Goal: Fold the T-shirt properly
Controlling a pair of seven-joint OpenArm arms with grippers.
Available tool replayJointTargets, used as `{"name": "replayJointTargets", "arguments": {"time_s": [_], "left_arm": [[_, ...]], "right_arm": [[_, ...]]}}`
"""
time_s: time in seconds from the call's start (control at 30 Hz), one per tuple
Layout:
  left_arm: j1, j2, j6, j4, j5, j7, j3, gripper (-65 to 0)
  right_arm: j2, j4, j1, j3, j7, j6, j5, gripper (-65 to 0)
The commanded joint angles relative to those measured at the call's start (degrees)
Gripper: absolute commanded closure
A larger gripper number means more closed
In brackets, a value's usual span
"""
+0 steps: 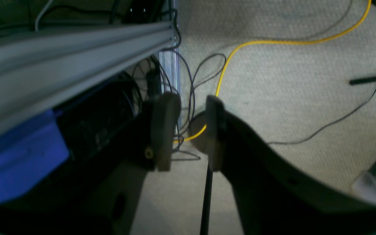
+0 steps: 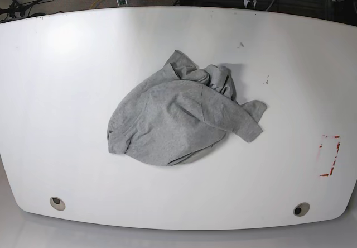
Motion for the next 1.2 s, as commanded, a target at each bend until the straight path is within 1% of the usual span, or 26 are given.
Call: {"name": "replayJointTargets", "arguments": {"time_s": [0.0,0.03,0.17,0.8,0.97,1.07,1.17], "left_arm": [[6.13,0.36,-0.02,8.35,-0.49,-1.27,-0.35,-24.6],[3.81,0.1,0.07,0.44,0.1,-0.85,0.01,-26.1],[2.5,0.1,0.07,0.26,0.1,-0.85,0.01,-26.1],[2.41,0.02,0.07,0.53,0.1,-0.94,0.01,-26.1],[2.85,-0.16,0.07,0.53,0.1,-3.4,0.01,-26.1],[3.73,-0.95,0.07,0.53,-0.16,-4.63,0.01,-26.1],[4.87,-0.95,0.07,0.53,-0.25,-7.71,-0.08,-26.1]], "right_arm": [[0.17,9.02,-6.84,-0.24,0.75,0.43,0.84,-16.5],[-0.7,0.42,-1.9,0.08,0.69,0.03,0.07,-16.2],[-1.41,0.07,-0.58,0.16,0.78,0.03,-0.11,-16.2],[-1.58,0.16,0.56,0.16,0.78,0.03,-0.19,-16.2],[-1.58,0.16,0.47,0.16,0.78,0.03,-0.19,-16.0],[-1.5,0.16,0.04,0.16,0.78,0.03,-0.19,-16.0],[-1.32,0.69,-1.46,0.16,0.95,0.03,-0.19,-15.9]]}}
